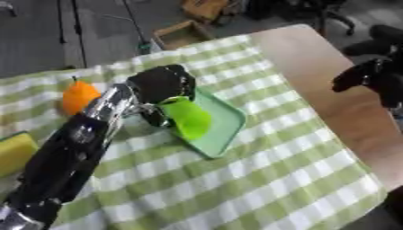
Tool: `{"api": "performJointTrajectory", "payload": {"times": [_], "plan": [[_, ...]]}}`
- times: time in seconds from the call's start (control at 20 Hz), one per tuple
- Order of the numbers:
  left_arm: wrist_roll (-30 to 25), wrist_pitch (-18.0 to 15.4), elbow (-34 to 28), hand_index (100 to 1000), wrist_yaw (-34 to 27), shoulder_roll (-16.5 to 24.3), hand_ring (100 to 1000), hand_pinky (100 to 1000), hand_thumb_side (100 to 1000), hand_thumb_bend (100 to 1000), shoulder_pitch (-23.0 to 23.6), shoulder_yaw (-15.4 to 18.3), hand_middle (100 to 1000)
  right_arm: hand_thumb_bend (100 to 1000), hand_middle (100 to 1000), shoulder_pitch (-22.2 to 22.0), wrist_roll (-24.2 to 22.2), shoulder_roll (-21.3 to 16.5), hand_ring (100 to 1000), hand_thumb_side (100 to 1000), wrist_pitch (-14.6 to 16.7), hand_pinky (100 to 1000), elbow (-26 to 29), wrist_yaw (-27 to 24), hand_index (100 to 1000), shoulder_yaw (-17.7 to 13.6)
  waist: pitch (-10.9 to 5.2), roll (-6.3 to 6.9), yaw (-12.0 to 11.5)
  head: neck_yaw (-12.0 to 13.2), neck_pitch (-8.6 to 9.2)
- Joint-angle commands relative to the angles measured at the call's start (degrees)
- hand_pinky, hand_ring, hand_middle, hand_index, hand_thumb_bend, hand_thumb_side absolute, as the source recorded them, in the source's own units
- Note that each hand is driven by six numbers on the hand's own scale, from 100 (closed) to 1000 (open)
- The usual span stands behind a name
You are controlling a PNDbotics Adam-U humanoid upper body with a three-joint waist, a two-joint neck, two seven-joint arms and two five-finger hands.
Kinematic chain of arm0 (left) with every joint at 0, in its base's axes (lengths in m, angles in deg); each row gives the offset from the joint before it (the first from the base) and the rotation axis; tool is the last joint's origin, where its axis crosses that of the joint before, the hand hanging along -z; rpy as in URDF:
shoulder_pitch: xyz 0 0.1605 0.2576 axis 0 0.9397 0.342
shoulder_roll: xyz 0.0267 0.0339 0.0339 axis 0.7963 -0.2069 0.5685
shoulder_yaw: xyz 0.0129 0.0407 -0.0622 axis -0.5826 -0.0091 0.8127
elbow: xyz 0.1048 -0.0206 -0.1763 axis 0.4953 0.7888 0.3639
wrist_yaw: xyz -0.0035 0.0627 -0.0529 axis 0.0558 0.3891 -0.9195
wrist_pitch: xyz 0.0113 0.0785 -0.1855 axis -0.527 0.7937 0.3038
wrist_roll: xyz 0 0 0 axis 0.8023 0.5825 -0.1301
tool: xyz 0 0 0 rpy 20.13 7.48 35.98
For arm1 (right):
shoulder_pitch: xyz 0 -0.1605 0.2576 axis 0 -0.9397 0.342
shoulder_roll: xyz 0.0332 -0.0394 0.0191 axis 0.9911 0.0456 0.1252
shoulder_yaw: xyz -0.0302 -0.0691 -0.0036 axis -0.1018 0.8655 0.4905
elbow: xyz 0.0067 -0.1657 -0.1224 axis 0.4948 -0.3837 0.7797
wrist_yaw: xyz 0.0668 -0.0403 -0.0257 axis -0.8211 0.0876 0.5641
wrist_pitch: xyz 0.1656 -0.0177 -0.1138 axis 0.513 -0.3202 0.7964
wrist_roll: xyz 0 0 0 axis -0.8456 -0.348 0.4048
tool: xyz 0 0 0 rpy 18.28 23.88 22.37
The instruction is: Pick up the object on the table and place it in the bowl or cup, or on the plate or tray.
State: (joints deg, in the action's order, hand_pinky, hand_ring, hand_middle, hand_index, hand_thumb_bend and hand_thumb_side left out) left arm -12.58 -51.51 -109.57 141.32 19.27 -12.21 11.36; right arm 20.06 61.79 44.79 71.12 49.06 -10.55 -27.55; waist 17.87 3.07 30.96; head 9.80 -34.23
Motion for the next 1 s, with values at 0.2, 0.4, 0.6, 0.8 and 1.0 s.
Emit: {"api": "performJointTrajectory", "payload": {"times": [0.2, 0.4, 0.6, 0.8, 1.0], "plan": [[-3.7, -0.8, -5.9, 783, -0.7, 2.4, 908, 990, 251, 824, -1.6, 0.6, 825, 100, 791, 0.5, -0.2, -0.6, 669, 404, 0.1, 646, 1.4, -0.4, 949, -0.1, -12.99, 0.40, -0.1, -0.1, 0.06], [-8.1, -2.6, -8.5, 831, 0.4, 3.4, 944, 1000, 321, 928, -1.9, 0.4, 876, 100, 791, 0.5, -0.2, -0.7, 669, 402, 0.1, 646, 1.4, -0.4, 949, 0.0, -13.07, 0.29, -0.3, -0.1, 0.06], [-11.9, -4.0, -9.7, 838, 1.5, 3.7, 947, 1000, 344, 951, -2.0, 0.0, 880, 100, 791, 0.6, -0.3, -0.7, 669, 402, 0.1, 646, 1.4, -0.5, 949, 0.0, -13.08, 0.21, -0.4, -0.1, 0.06], [-10.6, -3.1, -11.0, 828, -0.6, 4.2, 922, 1000, 324, 942, -1.1, 1.1, 860, 100, 791, 0.4, -0.2, -0.7, 669, 402, 0.1, 646, 1.4, -0.4, 949, -0.2, -13.06, 0.04, -1.0, -0.5, -0.10], [-2.6, 4.2, -16.0, 837, -12.6, 6.5, 870, 926, 225, 838, 2.7, 7.6, 837, 100, 791, -0.1, 0.2, -1.0, 669, 408, 0.0, 645, 1.4, 0.0, 949, -0.7, -13.06, -0.35, -3.0, -2.0, -0.23]]}}
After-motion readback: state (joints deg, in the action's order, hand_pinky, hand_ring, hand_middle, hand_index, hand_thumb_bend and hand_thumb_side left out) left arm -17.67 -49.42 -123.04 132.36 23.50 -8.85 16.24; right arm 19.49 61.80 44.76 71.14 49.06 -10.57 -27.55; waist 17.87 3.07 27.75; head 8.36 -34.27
